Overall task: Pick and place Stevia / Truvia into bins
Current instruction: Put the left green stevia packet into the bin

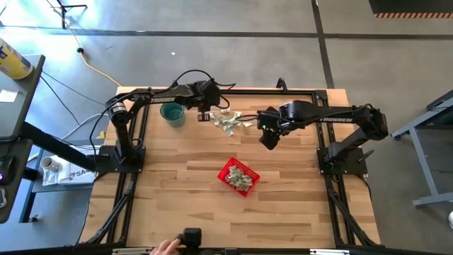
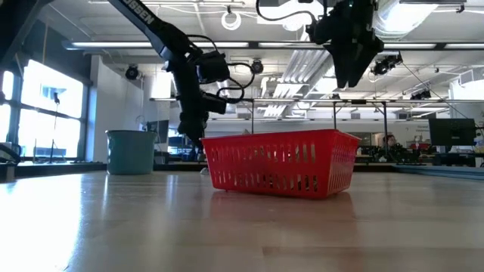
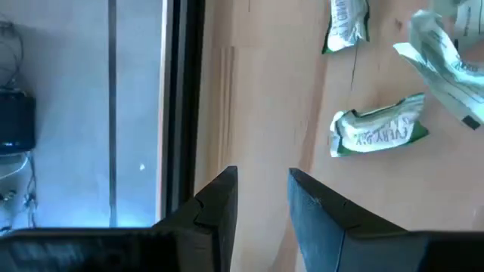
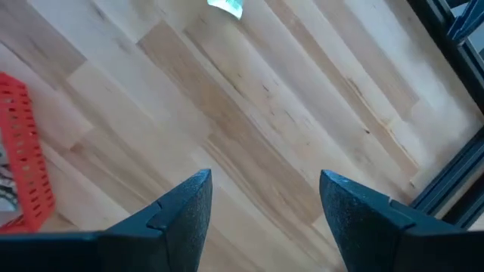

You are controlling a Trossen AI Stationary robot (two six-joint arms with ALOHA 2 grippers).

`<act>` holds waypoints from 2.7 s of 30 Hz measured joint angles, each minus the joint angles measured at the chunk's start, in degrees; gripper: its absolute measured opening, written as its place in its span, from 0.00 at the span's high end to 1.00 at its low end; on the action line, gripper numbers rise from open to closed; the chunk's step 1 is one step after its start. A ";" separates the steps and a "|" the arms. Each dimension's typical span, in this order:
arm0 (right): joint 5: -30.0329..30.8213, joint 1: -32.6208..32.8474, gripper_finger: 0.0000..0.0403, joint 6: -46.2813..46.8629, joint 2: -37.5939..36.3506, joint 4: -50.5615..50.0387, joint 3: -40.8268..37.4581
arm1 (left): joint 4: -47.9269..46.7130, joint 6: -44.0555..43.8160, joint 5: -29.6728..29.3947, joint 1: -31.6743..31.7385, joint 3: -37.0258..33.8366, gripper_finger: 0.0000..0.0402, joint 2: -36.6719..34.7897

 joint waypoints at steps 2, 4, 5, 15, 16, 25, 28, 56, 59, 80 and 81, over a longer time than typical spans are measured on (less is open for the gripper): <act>-0.01 -0.78 0.41 -1.40 0.00 0.07 0.00 | -0.34 1.24 0.77 -0.81 0.00 0.62 -0.09; -0.10 -1.59 0.41 -2.68 0.00 0.24 0.00 | -0.52 2.69 3.64 -1.72 0.00 0.59 -0.09; -0.43 -2.01 0.42 -3.24 0.01 0.25 0.00 | -0.72 3.38 5.39 -2.09 0.00 0.57 -0.09; -3.06 -5.04 0.44 -7.83 0.02 2.16 0.00 | -0.85 11.40 15.71 0.07 0.00 0.33 0.13; -3.08 -5.32 0.45 -8.22 0.02 2.25 0.00 | -1.50 11.66 18.47 0.72 0.00 0.33 0.13; -2.88 -7.42 0.49 -11.66 0.02 3.47 0.02 | 0.17 14.63 23.58 4.36 0.00 0.46 1.42; -2.91 -7.95 0.49 -11.72 0.02 3.66 0.02 | 0.58 14.62 23.63 3.79 -0.04 0.47 3.15; -3.30 -7.97 0.49 -11.63 0.04 4.13 0.02 | 2.80 16.25 18.10 2.08 -0.19 0.49 7.94; -3.34 -7.97 0.49 -11.54 0.04 4.23 0.02 | 2.30 16.33 18.01 1.92 -0.09 0.60 8.33; -4.38 -6.64 0.51 -8.29 0.07 4.07 0.04 | -21.82 -12.07 33.17 -13.17 13.88 0.93 -0.66; -4.49 -6.17 0.52 -7.74 0.07 3.76 0.04 | -20.94 -12.97 33.31 -15.35 13.88 0.93 -1.18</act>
